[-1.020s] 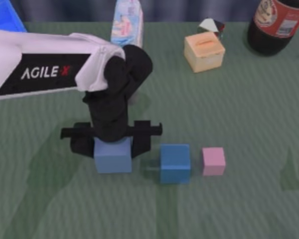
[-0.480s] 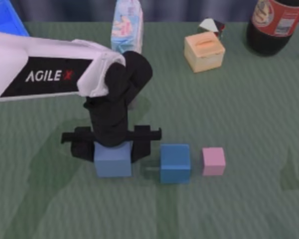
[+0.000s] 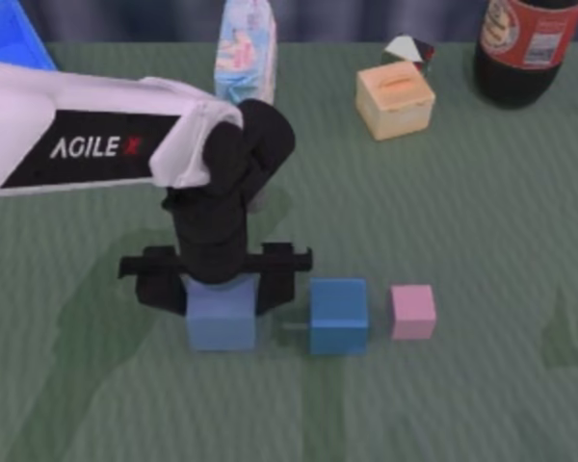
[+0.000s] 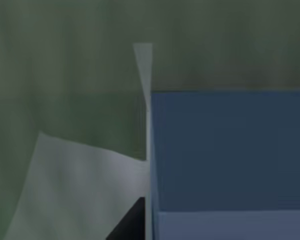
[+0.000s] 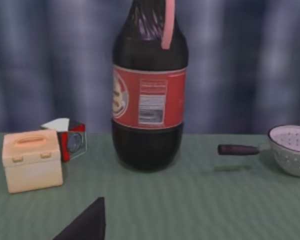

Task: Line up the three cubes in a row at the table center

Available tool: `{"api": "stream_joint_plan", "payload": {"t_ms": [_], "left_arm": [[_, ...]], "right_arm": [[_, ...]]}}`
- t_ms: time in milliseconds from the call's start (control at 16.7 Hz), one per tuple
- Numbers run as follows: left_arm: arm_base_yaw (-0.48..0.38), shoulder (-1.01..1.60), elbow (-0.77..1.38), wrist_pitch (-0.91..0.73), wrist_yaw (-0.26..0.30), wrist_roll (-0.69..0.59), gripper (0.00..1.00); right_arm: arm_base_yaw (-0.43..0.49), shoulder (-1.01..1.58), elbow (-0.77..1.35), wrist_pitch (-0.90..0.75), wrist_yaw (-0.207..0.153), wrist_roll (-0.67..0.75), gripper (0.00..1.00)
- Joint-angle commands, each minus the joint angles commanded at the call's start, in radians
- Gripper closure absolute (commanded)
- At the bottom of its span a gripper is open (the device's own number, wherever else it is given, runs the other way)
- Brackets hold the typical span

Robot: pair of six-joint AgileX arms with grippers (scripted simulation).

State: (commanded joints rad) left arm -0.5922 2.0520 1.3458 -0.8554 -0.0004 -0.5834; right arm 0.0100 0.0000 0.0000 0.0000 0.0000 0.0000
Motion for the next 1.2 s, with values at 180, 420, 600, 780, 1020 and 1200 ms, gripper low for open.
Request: {"api": "stream_joint_plan", "payload": {"t_ms": [180, 420, 600, 780, 1020, 1200], "left_arm": [[0.0, 0.0, 0.0, 0.0, 0.0, 0.0, 0.0], [0.0, 0.0, 0.0, 0.0, 0.0, 0.0, 0.0], [0.001, -0.001, 0.0, 0.0, 0.0, 0.0, 0.0], [0.003, -0.013, 0.031, -0.042, 0.0, -0.002, 0.0], [0.014, -0.062, 0.118, -0.189, -0.001, -0.005, 0.0], [0.019, -0.091, 0.159, -0.251, -0.001, -0.003, 0.0]], "right_arm": [[0.0, 0.0, 0.0, 0.0, 0.0, 0.0, 0.0], [0.0, 0.0, 0.0, 0.0, 0.0, 0.0, 0.0], [0.0, 0.0, 0.0, 0.0, 0.0, 0.0, 0.0], [0.0, 0.0, 0.0, 0.0, 0.0, 0.0, 0.0], [0.0, 0.0, 0.0, 0.0, 0.0, 0.0, 0.0], [0.0, 0.0, 0.0, 0.0, 0.0, 0.0, 0.0]]}}
